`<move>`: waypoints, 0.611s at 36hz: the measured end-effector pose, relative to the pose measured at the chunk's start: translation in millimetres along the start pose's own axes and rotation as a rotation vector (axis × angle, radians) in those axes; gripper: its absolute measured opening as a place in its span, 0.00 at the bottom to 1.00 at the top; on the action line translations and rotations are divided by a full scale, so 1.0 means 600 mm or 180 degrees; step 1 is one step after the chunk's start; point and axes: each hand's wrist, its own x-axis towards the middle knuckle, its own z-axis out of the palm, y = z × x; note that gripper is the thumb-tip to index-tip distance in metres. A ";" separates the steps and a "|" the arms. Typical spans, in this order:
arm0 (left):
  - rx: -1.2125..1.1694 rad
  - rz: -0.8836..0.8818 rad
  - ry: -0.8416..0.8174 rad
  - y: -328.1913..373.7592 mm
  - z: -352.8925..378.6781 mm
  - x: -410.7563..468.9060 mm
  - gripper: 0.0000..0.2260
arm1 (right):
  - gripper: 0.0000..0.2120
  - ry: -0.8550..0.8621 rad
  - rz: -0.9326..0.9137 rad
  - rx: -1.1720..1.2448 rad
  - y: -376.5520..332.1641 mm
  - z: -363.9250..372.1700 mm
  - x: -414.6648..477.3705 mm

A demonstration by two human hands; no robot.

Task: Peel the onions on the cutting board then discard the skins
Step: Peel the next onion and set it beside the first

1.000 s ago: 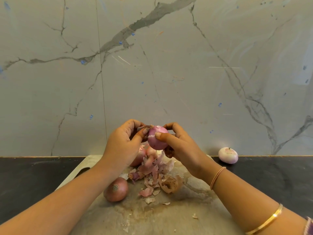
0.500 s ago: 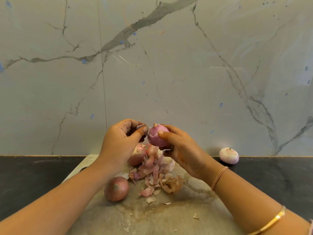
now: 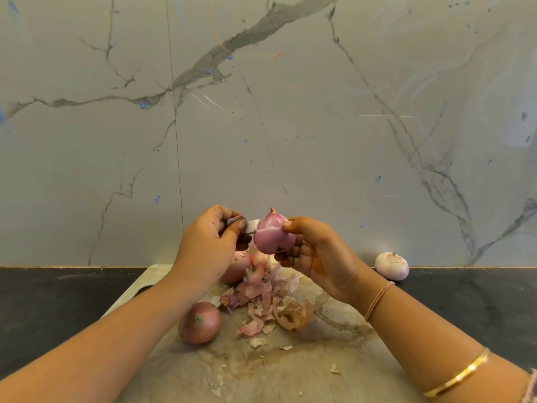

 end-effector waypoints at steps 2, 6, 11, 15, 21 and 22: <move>0.0042 -0.0073 0.0014 -0.002 -0.001 0.002 0.07 | 0.19 -0.0014 -0.0003 -0.0011 0.001 -0.001 0.000; 0.0153 -0.0182 0.0026 -0.002 -0.003 0.005 0.07 | 0.17 -0.0053 -0.0039 -0.0082 0.003 0.001 -0.001; 0.0418 -0.0159 0.0107 -0.005 -0.007 0.007 0.08 | 0.17 -0.0068 0.0031 0.0053 0.000 0.001 -0.002; 0.0461 -0.0121 0.0147 -0.005 -0.009 0.005 0.08 | 0.20 -0.0082 0.0156 0.0162 0.003 -0.002 0.000; -0.0951 -0.0893 -0.0180 0.017 -0.006 -0.001 0.04 | 0.16 0.0046 0.0318 0.0255 0.003 -0.009 0.005; -0.1356 -0.1072 -0.0286 0.022 -0.007 -0.003 0.05 | 0.16 0.0075 0.0350 0.0270 0.002 -0.011 0.005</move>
